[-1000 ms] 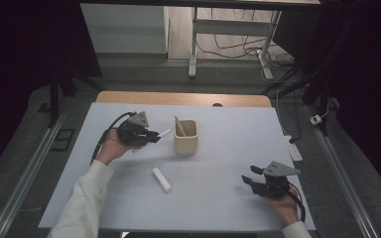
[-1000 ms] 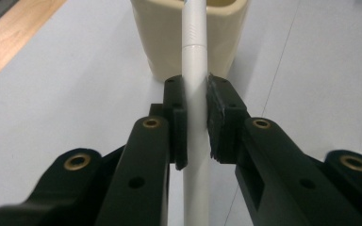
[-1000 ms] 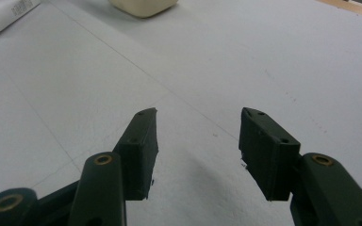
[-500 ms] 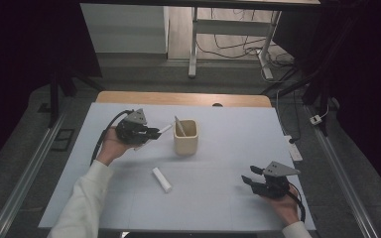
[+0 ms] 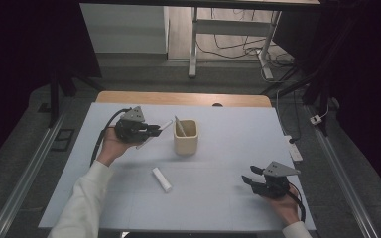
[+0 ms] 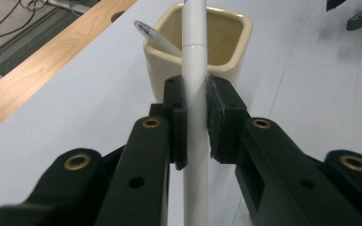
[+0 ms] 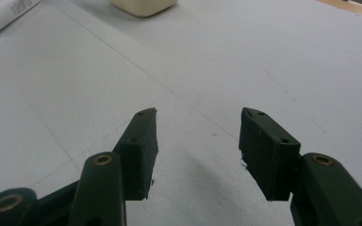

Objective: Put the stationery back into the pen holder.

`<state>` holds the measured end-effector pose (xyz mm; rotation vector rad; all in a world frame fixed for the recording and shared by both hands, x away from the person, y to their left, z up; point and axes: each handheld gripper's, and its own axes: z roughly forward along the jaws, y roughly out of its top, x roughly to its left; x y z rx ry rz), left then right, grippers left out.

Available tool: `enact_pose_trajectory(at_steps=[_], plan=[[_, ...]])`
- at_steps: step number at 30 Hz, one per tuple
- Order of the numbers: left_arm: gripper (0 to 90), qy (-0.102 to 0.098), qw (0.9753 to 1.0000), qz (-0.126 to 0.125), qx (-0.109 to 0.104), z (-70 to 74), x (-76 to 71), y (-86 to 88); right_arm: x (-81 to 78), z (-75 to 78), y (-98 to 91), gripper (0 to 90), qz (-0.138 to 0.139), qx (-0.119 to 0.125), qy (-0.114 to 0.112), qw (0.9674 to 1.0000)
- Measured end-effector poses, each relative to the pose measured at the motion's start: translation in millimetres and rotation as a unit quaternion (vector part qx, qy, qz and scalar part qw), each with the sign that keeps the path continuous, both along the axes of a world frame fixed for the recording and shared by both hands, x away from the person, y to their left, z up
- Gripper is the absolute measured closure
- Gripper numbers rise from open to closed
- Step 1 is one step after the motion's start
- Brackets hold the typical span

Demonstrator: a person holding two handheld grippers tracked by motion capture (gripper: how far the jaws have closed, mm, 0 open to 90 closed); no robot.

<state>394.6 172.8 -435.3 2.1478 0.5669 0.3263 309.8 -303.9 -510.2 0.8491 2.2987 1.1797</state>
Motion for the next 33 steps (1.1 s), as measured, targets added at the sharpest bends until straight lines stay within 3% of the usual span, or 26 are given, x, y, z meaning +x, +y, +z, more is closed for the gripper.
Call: enact_pose_trajectory(at_steps=[33], plan=[[78.3, -0.036, 0.9981, 0.008, -0.050, 12.0, -7.3, -8.3, 0.3, 0.0, -0.2, 47.0, 0.003, 0.004, 0.000, 1.0000]])
